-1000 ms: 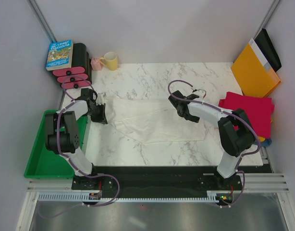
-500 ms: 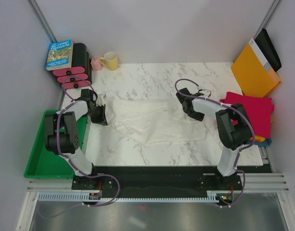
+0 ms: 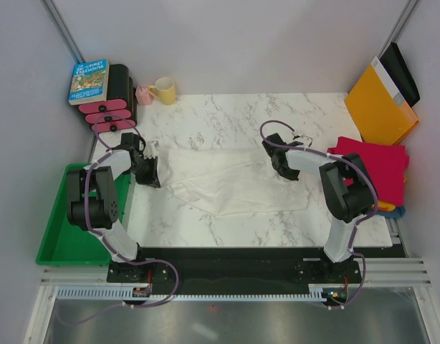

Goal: Fold and stack the t-shirts
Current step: Flatten out the tshirt

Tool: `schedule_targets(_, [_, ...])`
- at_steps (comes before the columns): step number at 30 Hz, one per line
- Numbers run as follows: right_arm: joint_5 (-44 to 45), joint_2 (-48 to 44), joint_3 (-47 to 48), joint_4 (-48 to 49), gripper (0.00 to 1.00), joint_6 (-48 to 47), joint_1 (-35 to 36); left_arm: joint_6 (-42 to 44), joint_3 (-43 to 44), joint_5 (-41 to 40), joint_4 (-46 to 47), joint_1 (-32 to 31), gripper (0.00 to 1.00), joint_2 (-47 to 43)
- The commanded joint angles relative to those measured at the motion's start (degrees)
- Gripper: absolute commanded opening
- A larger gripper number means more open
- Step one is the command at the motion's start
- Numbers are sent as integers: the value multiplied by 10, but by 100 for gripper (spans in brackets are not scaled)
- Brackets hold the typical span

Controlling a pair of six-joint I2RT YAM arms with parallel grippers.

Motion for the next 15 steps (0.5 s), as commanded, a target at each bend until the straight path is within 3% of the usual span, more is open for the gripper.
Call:
schedule_targets(1, [-13,-7,-30,-1,0,7,-1,18,-5,0,-8,2,2,-25])
schedule_targets(5, [1,-32,-37,-3,0,0,-1,14,-3,-2,-8,2,2,-30])
schedule_targets(9, [41,-119,-9,-23,0,-25,19,12,12,-8,-17,10,2,-79])
schedule_targets(15, [84,-232,110,-95,0,-74,42,38,74,-13,-73,21,2,-193])
